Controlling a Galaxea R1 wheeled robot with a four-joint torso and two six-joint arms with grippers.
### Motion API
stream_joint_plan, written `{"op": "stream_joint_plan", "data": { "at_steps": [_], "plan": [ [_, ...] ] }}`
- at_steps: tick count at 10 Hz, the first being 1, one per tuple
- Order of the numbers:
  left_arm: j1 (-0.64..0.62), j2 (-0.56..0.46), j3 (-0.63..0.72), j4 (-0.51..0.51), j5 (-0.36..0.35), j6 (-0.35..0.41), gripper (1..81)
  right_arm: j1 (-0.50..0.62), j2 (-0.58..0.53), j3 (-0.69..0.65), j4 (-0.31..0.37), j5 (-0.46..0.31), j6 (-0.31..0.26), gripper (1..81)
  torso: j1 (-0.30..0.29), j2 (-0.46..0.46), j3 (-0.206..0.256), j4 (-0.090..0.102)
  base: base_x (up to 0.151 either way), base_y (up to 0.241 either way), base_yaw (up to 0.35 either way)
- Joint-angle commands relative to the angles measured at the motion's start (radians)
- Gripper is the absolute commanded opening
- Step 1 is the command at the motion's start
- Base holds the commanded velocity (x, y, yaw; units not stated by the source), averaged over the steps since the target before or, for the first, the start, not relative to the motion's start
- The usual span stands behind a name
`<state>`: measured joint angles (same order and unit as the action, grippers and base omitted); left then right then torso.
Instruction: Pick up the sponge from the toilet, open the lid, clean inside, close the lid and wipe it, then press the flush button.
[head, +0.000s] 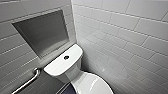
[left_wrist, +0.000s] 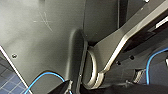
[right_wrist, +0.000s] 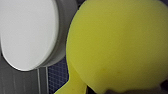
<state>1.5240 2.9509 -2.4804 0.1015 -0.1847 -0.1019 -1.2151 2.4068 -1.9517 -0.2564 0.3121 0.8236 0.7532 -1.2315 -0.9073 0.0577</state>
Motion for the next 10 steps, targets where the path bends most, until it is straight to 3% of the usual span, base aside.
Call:
{"op": "stream_joint_plan", "data": {
  "at_steps": [1, 4, 7, 10],
  "plan": [
    [-0.031, -0.106, 0.203, 0.006, 0.076, 0.005, 81.1, -0.260, -0.039, -0.217, -0.127, 0.188, -0.001, 1.0, 0.000, 0.000, 0.000, 0.000, 0.000, 0.000, 0.000],
    [-0.043, -0.136, 0.239, 0.006, 0.067, 0.008, 81.1, -0.395, 0.029, -0.301, -0.251, 0.208, -0.003, 1.0, 0.000, 0.000, 0.000, 0.000, 0.000, 0.000, 0.000],
    [-0.048, -0.130, 0.242, 0.006, 0.068, 0.013, 81.1, -0.458, 0.160, -0.474, -0.326, 0.222, 0.002, 1.0, 0.000, 0.000, 0.000, 0.000, 0.000, 0.000, 0.000],
    [-0.048, -0.130, 0.242, 0.006, 0.067, 0.014, 81.1, -0.466, 0.194, -0.493, -0.356, 0.225, 0.000, 1.0, 0.001, 0.000, 0.000, 0.000, -0.067, 0.000, 0.000]
  ]
}}
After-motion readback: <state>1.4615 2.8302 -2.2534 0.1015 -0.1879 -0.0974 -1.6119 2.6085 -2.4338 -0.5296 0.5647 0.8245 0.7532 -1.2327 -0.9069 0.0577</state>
